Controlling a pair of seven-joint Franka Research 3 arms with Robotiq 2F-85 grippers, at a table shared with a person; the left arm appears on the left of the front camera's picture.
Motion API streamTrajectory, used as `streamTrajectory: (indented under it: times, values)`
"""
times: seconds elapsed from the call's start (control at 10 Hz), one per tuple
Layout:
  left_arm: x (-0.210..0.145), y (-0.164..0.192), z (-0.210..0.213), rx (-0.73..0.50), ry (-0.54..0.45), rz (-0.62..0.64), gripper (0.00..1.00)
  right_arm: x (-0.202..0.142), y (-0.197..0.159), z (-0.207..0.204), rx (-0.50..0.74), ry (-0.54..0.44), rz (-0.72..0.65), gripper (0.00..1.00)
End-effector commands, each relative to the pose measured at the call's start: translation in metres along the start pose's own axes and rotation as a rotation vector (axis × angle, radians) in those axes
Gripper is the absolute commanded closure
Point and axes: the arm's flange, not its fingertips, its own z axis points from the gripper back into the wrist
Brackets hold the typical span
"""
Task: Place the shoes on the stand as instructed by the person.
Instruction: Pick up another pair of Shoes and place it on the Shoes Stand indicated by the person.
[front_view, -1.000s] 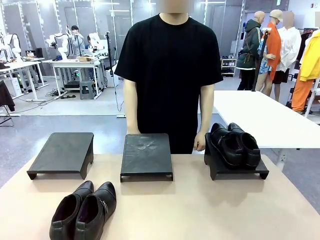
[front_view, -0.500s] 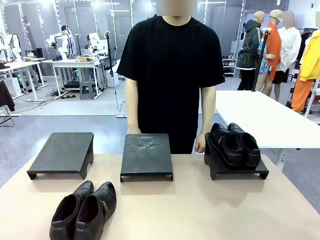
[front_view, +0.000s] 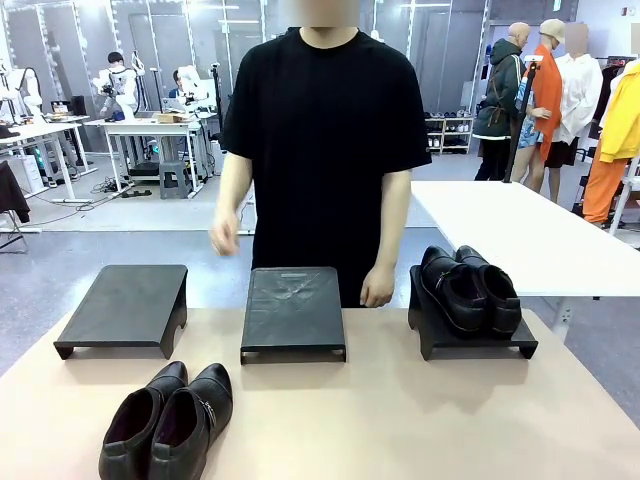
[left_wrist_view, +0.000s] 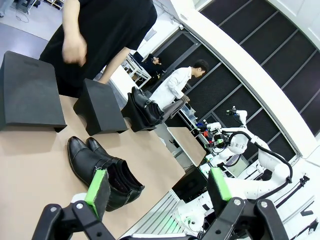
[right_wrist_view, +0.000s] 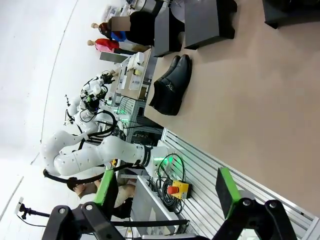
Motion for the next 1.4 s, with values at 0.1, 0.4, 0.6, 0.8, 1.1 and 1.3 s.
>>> streamTrajectory:
  times: [0.1,0.4,0.6,0.8,1.1,1.3]
  values:
    - [0.001,-0.001,0.002,-0.014,-0.006,-0.01,0.0,0.002,0.003,0.002,0.005,-0.004,-0.01,0.0]
    - [0.001,-0.001,0.002,-0.014,-0.006,-0.01,0.0,0.002,0.003,0.002,0.005,-0.004,-0.01,0.0]
    - [0.001,-0.001,0.002,-0.014,-0.006,-0.01,0.0,0.002,0.003,0.002,0.005,-0.004,-0.01,0.0]
    - [0.001,-0.001,0.002,-0.014,-0.006,-0.01,0.0,0.002,0.003,0.002,0.005,-0.004,-0.01,0.0]
    - [0.001,-0.001,0.002,-0.014,-0.006,-0.01,0.0,0.002,0.003,0.002,0.005,-0.004,-0.01,0.0]
    - [0.006,-0.006,-0.016,0.02,0.086,0.03,0.0,0.002,0.003,0.002,0.005,-0.004,-0.01,0.0]
